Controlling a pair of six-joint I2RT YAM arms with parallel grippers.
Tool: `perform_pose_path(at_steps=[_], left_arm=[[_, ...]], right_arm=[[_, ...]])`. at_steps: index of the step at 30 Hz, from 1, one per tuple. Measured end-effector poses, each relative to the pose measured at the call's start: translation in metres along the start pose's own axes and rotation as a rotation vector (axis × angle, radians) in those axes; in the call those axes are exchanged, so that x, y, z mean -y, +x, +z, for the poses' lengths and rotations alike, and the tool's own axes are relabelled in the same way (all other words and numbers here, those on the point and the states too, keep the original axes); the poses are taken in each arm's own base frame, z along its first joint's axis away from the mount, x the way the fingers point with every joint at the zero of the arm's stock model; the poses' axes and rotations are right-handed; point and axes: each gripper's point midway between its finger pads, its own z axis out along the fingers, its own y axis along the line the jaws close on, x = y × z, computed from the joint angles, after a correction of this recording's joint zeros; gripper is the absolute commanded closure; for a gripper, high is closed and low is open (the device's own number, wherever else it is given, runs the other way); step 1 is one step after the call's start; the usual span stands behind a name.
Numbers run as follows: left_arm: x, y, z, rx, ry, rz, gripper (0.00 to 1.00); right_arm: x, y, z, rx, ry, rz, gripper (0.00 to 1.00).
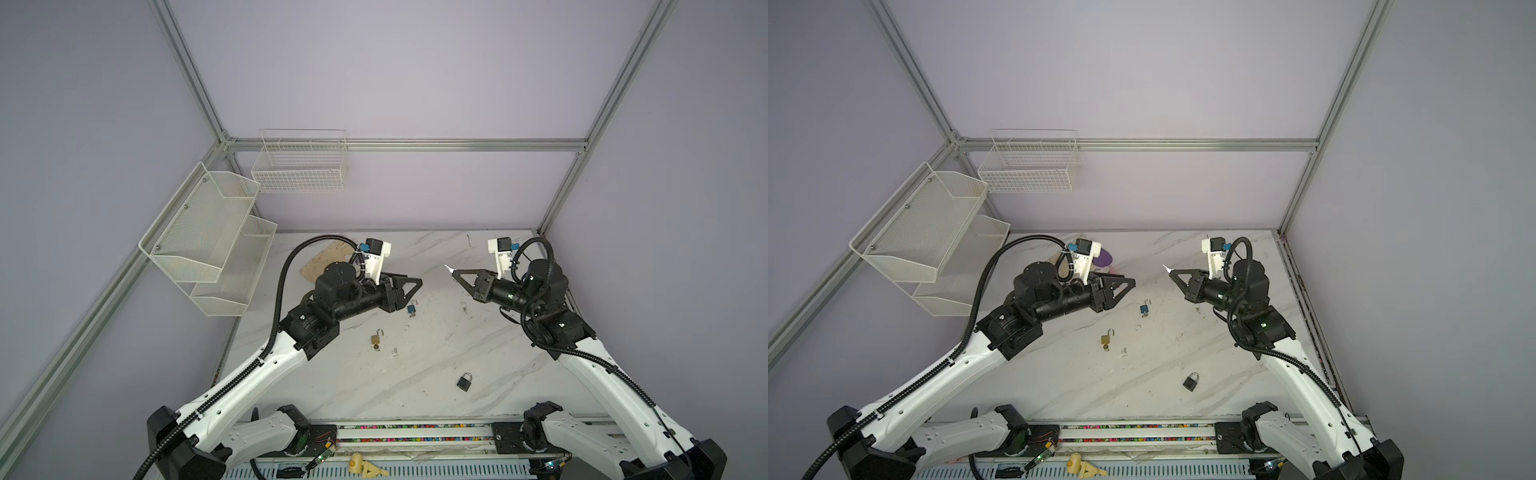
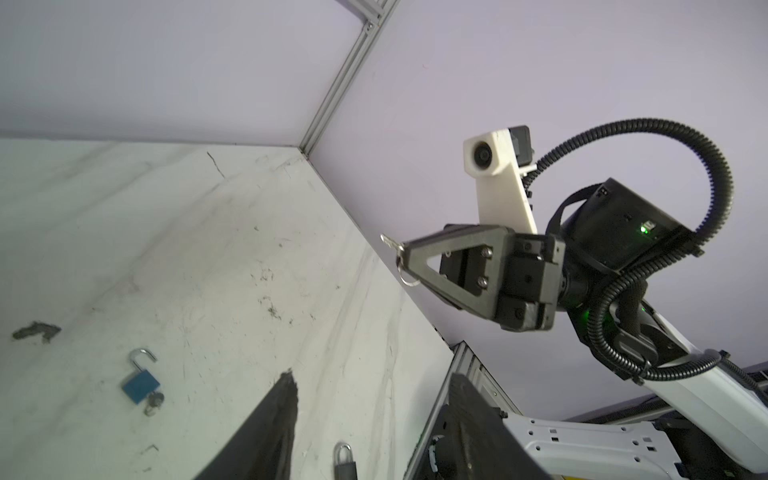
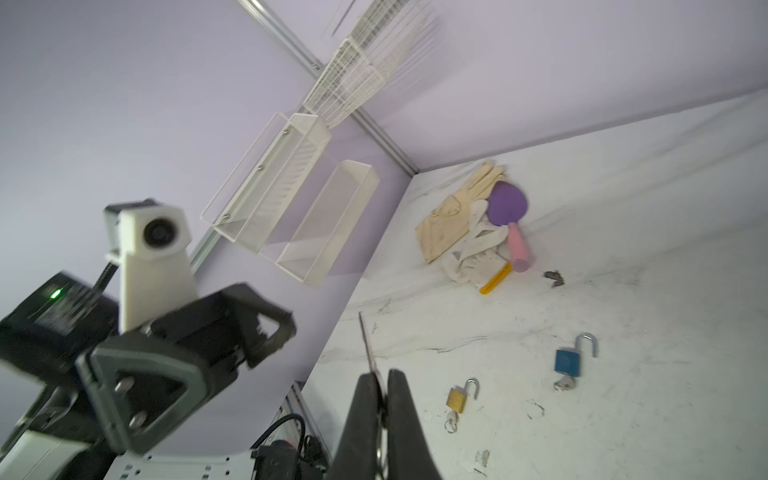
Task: Unlock with the key
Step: 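Lower the left gripper over the black padlock while the right gripper holds the key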
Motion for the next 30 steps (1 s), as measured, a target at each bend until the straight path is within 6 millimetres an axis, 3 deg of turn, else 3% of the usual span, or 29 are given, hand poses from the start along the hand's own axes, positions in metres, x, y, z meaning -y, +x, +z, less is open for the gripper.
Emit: perform_pose_path(at_steps=[3, 8, 11, 13, 17, 22, 30], left_arm=[[-0.004, 0.053, 0.025, -0.118, -0.094, -0.050, 0.40], [-0.035, 0.167, 0.062, -0.379, -0.330, -0.017, 0.40], [-0.049, 0.223, 0.075, -0.520, -0.438, 0.040, 0.40], [-0.051, 0.249, 0.086, -0.587, -0.483, 0.085, 0.39], [-0.042, 0.279, 0.111, -0.658, -0.517, 0.148, 0.38], [-0.035, 0.293, 0.136, -0.693, -0.526, 0.191, 0.38], [-0.039, 0.307, 0.149, -0.757, -0.560, 0.242, 0.40]], right_arm=[[0.037, 0.011, -0.002, 0.003, 0.137, 0.053, 1.00], [0.097, 0.036, -0.008, -0.026, 0.321, 0.149, 1.00], [0.119, 0.043, -0.013, -0.030, 0.386, 0.182, 1.00], [0.129, 0.043, -0.017, -0.022, 0.413, 0.197, 1.00], [0.149, 0.040, -0.025, -0.004, 0.456, 0.215, 1.00], [0.167, 0.040, -0.028, -0.022, 0.478, 0.243, 1.00], [0.171, 0.037, -0.031, -0.025, 0.462, 0.244, 1.00]])
